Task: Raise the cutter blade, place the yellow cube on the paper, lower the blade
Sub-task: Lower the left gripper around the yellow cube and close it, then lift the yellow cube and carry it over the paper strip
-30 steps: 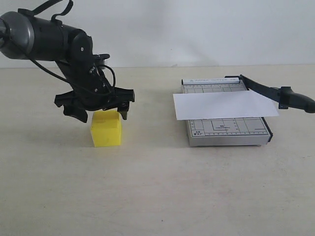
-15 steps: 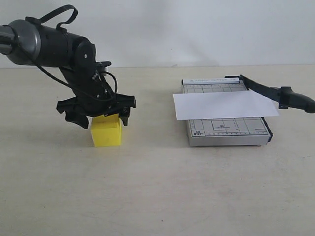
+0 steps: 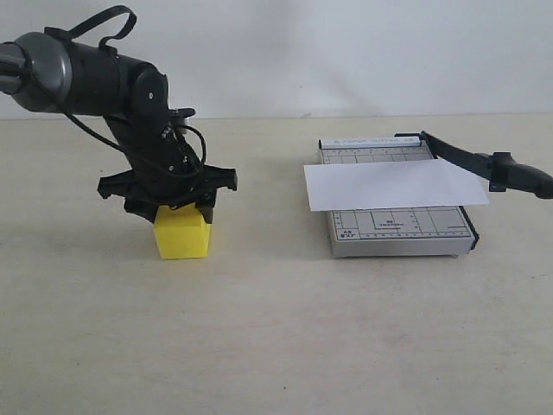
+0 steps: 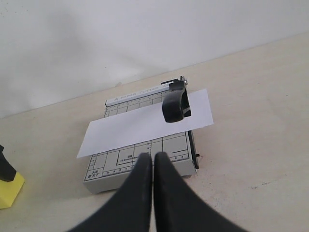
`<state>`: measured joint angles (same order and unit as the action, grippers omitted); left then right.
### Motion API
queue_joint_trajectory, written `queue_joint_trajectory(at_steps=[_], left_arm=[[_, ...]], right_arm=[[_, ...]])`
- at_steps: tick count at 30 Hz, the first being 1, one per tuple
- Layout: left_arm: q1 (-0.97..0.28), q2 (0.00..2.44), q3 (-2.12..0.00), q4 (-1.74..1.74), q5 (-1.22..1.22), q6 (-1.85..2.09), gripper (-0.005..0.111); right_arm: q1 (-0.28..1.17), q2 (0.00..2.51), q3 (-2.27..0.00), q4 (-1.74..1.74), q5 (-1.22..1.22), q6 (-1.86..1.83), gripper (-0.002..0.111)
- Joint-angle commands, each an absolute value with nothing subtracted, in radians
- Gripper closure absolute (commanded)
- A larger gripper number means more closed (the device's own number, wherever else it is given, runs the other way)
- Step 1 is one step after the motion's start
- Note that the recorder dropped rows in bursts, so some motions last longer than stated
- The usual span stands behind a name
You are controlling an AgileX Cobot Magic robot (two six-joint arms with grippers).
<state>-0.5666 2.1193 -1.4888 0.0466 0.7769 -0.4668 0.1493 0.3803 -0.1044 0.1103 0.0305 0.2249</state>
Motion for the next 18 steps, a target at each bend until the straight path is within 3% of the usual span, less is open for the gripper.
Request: queue_joint_trajectory(at_steps=[1, 8, 18], left_arm=[[-0.590, 2.074, -1.551, 0.040, 0.793, -0.379, 0.102], [-0.734, 2.119, -1.867, 0.077, 0.811, -0.178, 0.102], [-0.801, 2.373, -2.254, -0.072, 0.926, -0.158, 0.102]], right_arm=[[0.150, 0.372, -0.100, 0.102, 0.030, 0.226, 0.107], [0.150, 0.372, -0.100, 0.102, 0.030, 0.226, 0.107], [0.150, 0.372, -0.100, 0.102, 0.023, 0.226, 0.107]])
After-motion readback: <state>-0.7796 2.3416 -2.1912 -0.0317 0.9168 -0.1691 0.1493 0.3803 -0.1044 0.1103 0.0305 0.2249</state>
